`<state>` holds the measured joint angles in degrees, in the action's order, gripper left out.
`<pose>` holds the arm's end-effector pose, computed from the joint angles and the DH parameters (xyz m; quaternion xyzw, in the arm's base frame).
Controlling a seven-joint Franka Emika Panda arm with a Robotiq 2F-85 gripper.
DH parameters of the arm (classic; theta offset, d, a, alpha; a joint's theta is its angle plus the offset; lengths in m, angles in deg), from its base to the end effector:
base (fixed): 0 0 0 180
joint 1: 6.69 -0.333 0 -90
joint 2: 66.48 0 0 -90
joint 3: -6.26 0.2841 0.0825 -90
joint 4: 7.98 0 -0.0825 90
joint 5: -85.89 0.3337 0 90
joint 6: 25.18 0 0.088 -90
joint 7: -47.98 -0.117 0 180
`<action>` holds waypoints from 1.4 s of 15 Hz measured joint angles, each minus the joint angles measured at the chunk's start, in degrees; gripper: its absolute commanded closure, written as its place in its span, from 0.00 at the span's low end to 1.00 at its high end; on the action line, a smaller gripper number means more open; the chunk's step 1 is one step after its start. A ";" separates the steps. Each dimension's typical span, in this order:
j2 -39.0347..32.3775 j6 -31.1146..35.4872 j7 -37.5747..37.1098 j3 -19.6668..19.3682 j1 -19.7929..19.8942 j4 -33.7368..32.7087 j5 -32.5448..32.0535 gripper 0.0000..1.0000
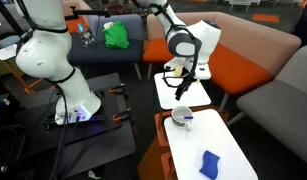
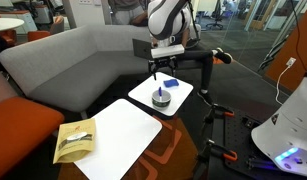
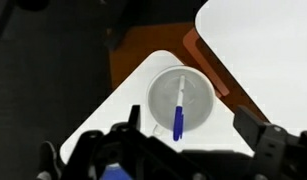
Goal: Remove the pen from the mug and put it on the table
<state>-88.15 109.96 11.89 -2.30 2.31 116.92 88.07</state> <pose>0.4743 -0.1513 0.2035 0.8825 -0.4600 -0.0933 0.0313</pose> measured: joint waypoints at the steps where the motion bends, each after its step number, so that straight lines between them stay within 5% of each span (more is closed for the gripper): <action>1: -0.16 0.00 0.00 0.00 -0.03 -0.45 0.11 0.00; 9: -0.73 0.85 0.01 -0.56 -0.47 -0.72 1.24 0.00; 16: -12.37 13.87 -1.37 -4.93 -2.96 -3.43 2.84 0.00; 21: -15.84 15.01 -1.39 -6.28 -5.13 -5.44 3.05 0.16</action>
<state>-104.00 124.97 10.50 -8.58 -2.82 111.48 91.12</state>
